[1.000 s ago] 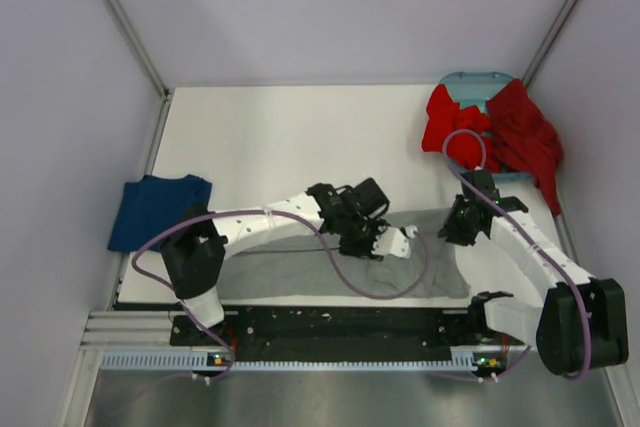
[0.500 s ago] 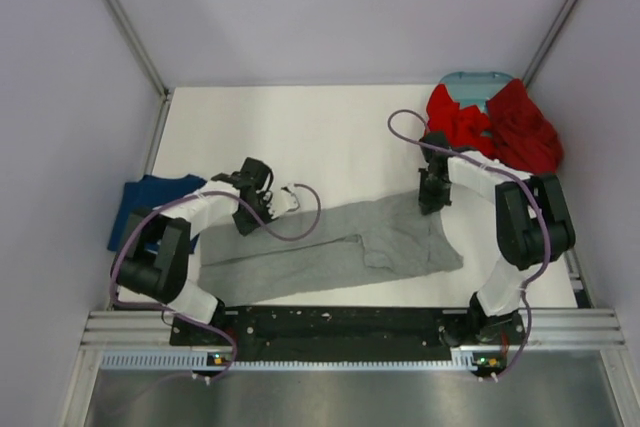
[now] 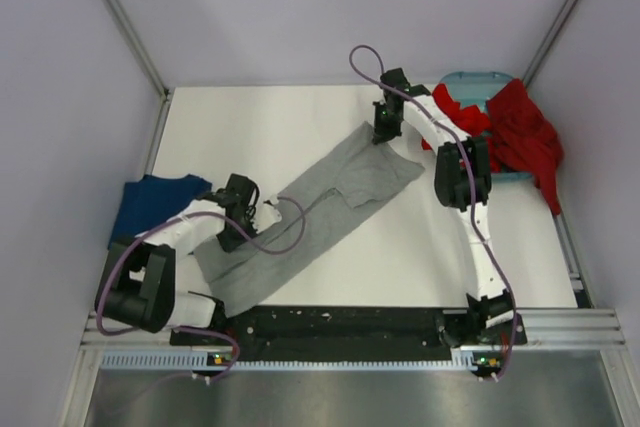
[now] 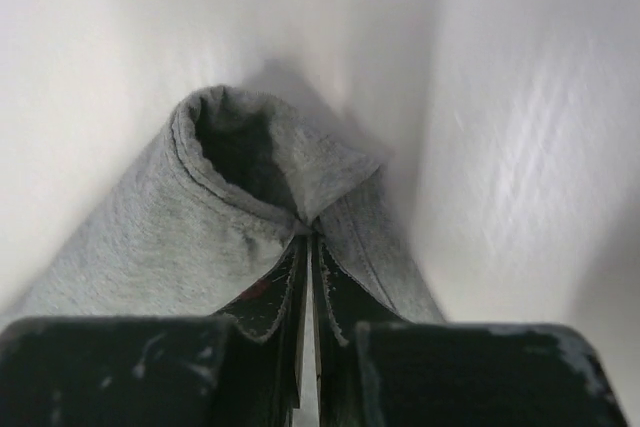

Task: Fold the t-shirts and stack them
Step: Rotate the tshirt 75 degrees

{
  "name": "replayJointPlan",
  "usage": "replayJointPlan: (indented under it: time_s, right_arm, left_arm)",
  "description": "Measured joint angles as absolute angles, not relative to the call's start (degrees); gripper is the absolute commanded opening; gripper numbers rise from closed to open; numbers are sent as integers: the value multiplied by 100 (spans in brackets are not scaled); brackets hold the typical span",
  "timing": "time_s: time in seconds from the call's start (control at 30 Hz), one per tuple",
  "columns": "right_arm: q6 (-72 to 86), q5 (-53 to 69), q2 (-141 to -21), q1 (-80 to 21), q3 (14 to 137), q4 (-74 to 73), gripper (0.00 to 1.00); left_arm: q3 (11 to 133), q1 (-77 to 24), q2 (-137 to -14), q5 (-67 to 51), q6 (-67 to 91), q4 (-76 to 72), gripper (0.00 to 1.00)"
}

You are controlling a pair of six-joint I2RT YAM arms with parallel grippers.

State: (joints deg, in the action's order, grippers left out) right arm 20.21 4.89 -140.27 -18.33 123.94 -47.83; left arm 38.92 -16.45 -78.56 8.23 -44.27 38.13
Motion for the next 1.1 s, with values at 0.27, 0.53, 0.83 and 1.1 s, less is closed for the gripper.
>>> replayJointPlan:
  time_s: [0.27, 0.53, 0.83, 1.1]
  right_arm:
    - [2064, 851, -14661, -1824, 13633, -4484, 50]
    - [1802, 381, -12145, -1835, 10829, -3964, 28]
    - [2265, 661, -11148, -1817, 8014, -3341, 0]
    - [3312, 1697, -12794, -1472, 9732, -2930, 0]
  left_arm:
    - [4550, -1684, -7074, -484, -3955, 5256, 37]
    - [5072, -1144, -6925, -161, -3903, 5553, 36]
    - [4654, -720, -7450, 438, -4080, 5192, 35]
    - [4237, -1273, -7638, -30, -3981, 4960, 38]
